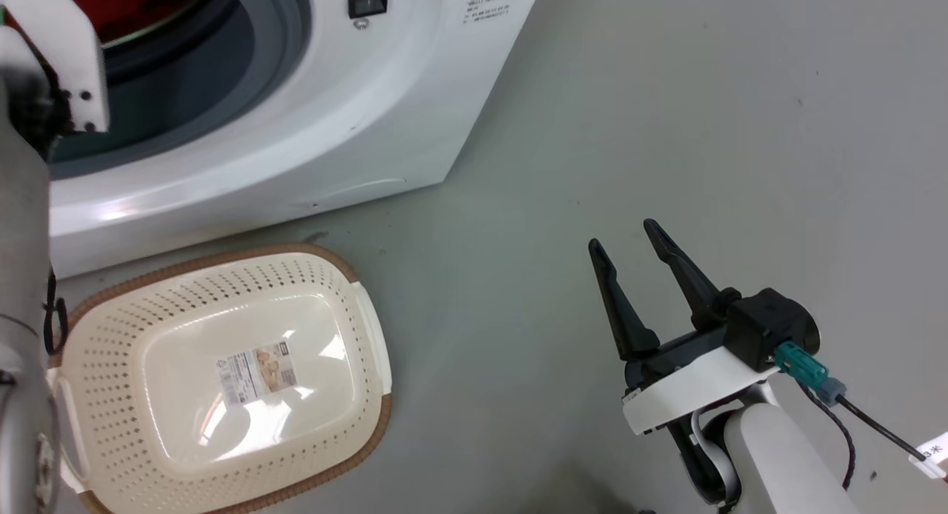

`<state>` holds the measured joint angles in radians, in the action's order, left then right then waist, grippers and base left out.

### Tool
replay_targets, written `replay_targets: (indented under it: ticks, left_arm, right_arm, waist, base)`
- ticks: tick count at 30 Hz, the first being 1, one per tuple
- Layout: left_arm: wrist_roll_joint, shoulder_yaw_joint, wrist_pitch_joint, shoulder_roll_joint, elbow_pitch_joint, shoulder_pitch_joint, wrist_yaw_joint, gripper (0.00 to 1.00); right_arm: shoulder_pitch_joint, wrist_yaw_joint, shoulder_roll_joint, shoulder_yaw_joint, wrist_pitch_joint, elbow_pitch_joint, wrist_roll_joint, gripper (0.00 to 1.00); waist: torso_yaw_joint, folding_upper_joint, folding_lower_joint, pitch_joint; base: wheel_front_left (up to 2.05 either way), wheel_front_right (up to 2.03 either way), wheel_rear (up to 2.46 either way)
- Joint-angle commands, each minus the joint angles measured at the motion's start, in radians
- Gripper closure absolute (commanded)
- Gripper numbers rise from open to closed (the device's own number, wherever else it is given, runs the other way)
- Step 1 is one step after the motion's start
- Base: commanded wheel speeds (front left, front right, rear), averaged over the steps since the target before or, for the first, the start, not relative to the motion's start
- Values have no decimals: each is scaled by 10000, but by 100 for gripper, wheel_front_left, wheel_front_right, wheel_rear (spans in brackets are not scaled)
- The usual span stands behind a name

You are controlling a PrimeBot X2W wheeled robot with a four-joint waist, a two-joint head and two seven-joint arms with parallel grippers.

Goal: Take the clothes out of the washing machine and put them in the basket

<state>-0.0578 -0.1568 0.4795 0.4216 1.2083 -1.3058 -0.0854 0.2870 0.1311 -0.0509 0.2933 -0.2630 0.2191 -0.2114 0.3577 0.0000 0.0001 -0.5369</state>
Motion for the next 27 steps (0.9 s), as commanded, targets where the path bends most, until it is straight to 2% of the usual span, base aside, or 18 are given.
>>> replay_targets:
  ticks: [1,6,11,17,23,27]
  left_arm:
    - [-50,-25,-561,-102,-207,282,142,100]
    - [-103,-103,-2801,-521,-502,1496,531,100]
    - [-395,-53,-4721,-1053,-598,2521,535,100]
    - [-837,76,-6416,-1663,-524,3410,347,100]
    - [-1169,208,-7225,-2095,-815,3915,176,100]
    - [-1384,254,-7419,-2348,-1511,4334,25,100]
  right_arm:
    - [-43,-5,11,-82,-24,72,76,0]
    - [-317,-7,11,-327,-24,353,292,0]
    - [-705,-7,10,-617,-23,628,587,0]
    - [-1183,-5,11,-940,121,769,870,0]
    - [-1584,-5,11,-1178,337,585,955,0]
    - [-1830,-5,11,-1318,518,388,1017,0]
  waist:
    - [-153,0,-1,416]
    - [-457,0,-1,1504]
    - [-874,0,-1,2499]
    - [-1308,0,-1,3477]
    - [-1638,0,-1,3986]
    - [-1878,0,-1,4242]
  base:
    - [0,0,0]
    - [0,0,0]
    - [0,0,0]
    - [0,0,0]
    - [0,0,0]
    - [0,0,0]
